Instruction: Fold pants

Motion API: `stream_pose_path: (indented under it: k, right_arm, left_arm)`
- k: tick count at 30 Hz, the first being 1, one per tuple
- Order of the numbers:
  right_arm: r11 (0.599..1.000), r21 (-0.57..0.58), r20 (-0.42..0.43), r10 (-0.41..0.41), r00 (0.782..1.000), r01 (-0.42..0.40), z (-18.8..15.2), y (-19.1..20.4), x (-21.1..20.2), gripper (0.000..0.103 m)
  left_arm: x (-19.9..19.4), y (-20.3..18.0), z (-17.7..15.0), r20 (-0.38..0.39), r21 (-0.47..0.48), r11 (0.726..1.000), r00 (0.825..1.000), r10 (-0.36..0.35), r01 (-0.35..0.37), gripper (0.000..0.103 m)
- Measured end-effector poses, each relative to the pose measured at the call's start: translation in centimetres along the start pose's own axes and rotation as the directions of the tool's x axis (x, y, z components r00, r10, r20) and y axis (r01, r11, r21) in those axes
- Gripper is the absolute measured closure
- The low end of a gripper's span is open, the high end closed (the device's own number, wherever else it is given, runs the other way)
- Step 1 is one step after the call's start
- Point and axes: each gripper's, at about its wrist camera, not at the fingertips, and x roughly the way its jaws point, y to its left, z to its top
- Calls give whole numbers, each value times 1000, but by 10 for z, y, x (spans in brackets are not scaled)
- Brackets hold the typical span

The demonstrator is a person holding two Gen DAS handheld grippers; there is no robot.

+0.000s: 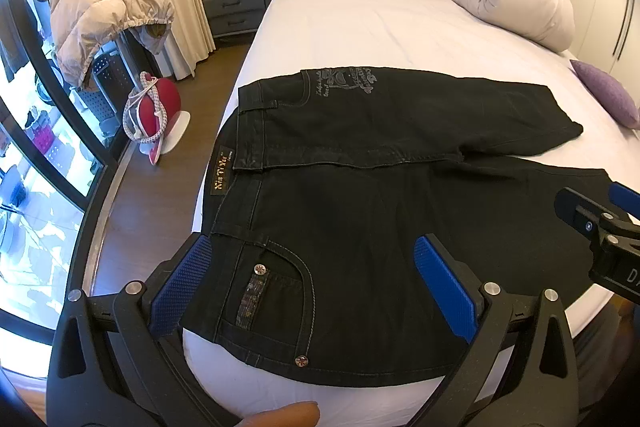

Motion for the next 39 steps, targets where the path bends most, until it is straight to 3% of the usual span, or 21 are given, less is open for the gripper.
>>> stream_pose_path:
  k: [39]
  right_arm:
    - [1000,-4,-19,1,1000,-1,-9,7,6,0]
  left_arm:
    - [4,5,-6,-8,-4,1000,1000,1,-1,0]
